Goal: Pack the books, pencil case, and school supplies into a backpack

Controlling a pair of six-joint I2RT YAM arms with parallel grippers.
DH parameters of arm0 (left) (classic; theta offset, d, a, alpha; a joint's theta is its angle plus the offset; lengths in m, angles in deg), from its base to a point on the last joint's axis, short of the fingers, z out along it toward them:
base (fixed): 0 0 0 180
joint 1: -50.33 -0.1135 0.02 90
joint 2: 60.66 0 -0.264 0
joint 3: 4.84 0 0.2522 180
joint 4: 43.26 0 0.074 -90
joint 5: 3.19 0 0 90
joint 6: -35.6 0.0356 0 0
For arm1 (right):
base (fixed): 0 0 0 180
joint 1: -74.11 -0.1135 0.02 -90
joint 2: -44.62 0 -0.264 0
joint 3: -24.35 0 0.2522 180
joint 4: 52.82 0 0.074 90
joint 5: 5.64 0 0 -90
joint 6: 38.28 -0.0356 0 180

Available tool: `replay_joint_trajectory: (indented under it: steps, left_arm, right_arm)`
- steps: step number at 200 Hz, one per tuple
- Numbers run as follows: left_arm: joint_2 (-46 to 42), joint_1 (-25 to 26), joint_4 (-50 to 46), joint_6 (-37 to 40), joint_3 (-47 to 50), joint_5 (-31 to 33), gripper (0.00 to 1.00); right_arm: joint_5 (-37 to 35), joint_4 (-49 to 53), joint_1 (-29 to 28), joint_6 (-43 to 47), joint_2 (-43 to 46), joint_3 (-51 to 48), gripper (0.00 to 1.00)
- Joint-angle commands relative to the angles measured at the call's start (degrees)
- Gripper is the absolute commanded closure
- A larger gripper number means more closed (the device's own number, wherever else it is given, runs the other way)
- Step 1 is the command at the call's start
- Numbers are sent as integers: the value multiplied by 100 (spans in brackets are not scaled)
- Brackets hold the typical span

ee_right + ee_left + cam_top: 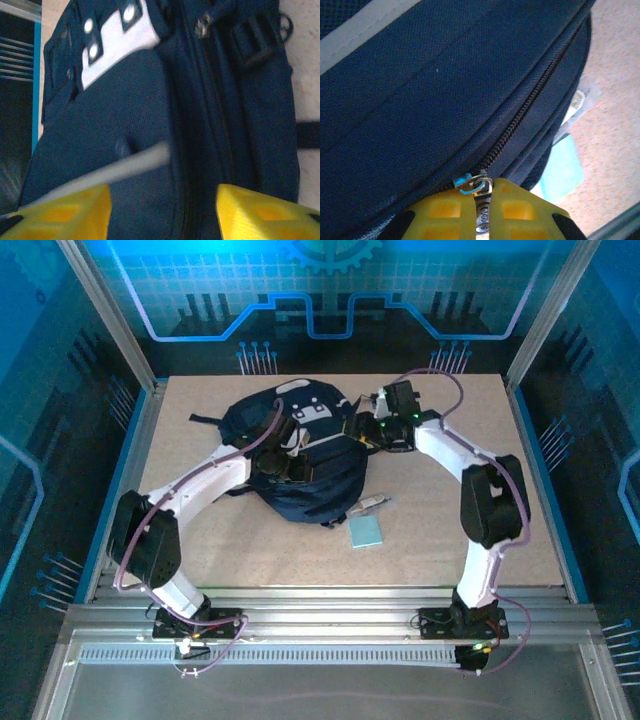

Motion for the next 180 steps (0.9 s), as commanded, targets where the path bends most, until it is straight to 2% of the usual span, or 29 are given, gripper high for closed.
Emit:
replay_joint_trajectory:
  steps: [1, 31, 88, 135, 180]
  left_arm:
    - [312, 106, 290, -289, -464, -655, 100]
    - [495, 194, 86, -143, -641, -637, 100]
    - [183, 248, 332, -211, -217, -479, 100]
    - [273, 249, 597, -330, -173, -341, 100]
    - [303, 298, 785, -412, -195, -406, 100]
  right_arm:
    - [77, -328, 27, -435, 675, -553, 38]
    - [302, -697, -130, -908, 762, -808, 37]
    - [492, -1058, -668, -1461, -187, -487, 39]
    - [116, -678, -654, -1237, 418, -936, 37]
    - [307, -927, -713, -1445, 822, -1598, 36]
